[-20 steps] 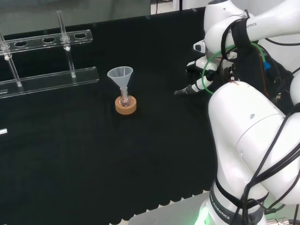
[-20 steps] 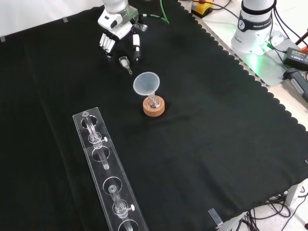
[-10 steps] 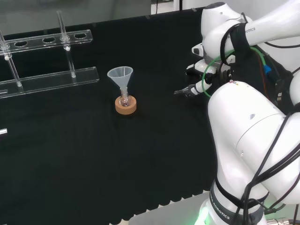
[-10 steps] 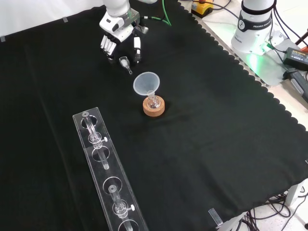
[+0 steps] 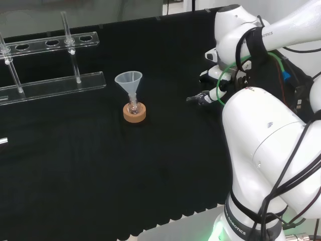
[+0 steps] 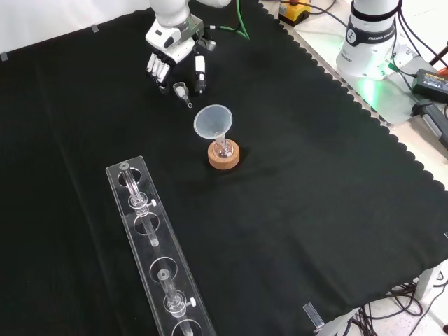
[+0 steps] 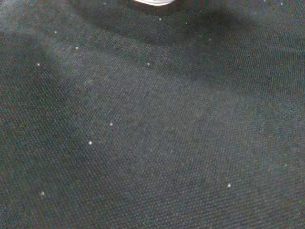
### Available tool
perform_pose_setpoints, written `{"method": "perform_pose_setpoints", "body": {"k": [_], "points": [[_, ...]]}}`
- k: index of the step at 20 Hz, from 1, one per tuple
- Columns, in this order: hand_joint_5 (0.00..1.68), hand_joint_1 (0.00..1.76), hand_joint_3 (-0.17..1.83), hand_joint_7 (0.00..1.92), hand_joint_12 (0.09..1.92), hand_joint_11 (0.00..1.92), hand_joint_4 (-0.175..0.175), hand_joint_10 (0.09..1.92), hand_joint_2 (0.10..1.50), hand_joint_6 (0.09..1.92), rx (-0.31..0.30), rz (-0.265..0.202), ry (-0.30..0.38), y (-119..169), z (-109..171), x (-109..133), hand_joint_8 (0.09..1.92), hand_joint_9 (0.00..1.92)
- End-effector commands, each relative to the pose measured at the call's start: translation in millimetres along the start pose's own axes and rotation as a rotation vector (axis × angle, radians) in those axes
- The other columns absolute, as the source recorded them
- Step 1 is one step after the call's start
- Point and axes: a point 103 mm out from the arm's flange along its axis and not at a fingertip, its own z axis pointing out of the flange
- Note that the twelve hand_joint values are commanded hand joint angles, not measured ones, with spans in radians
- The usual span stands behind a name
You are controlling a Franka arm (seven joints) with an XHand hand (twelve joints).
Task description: Pick up the weighing funnel.
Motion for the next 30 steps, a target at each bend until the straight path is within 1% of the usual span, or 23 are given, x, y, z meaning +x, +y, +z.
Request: {"method": "perform_pose_setpoints", "body": {"k": [1,4,6,11,17,22,25,26,30], "points": [[0.64,0.5,0.01,0.85,1.37,0.61,-0.159,0.8,0.77,1.0,-0.009,-0.001,-0.015,4.2,1.1,0.4,0.95,0.76],[0.67,0.51,0.01,0.91,1.35,0.64,-0.163,0.78,0.78,1.03,-0.02,-0.006,-0.025,11.1,4.2,4.5,0.95,0.81],[0.68,0.52,0.01,0.94,1.33,0.66,-0.164,0.76,0.78,1.05,-0.034,-0.002,-0.02,6.1,4.7,-1.1,0.95,0.84],[0.7,0.53,0.01,0.97,1.32,0.68,-0.166,0.76,0.78,1.08,-0.025,-0.001,-0.014,7.0,6.3,-2.1,0.96,0.86],[0.7,0.53,0.02,0.99,1.31,0.7,-0.168,0.75,0.79,1.1,-0.034,0.001,-0.009,7.9,6.9,-2.7,0.96,0.88],[0.73,0.59,0.03,1.06,1.26,0.79,-0.174,0.71,0.81,1.12,-0.04,0.01,-0.031,9.6,8.0,-3.0,0.94,0.97],[0.84,0.67,0.04,1.14,1.21,0.9,-0.175,0.65,0.82,1.08,-0.045,0.014,-0.046,15.4,11.2,-0.1,0.91,1.08],[0.88,0.69,0.05,1.16,1.19,0.92,-0.175,0.63,0.83,1.05,-0.052,0.014,-0.044,13.2,11.6,-2.4,0.9,1.1],[1.0,0.77,0.07,1.22,1.16,0.98,-0.175,0.58,0.83,0.96,-0.054,0.012,-0.051,13.2,12.9,-3.0,0.88,1.18]]}}
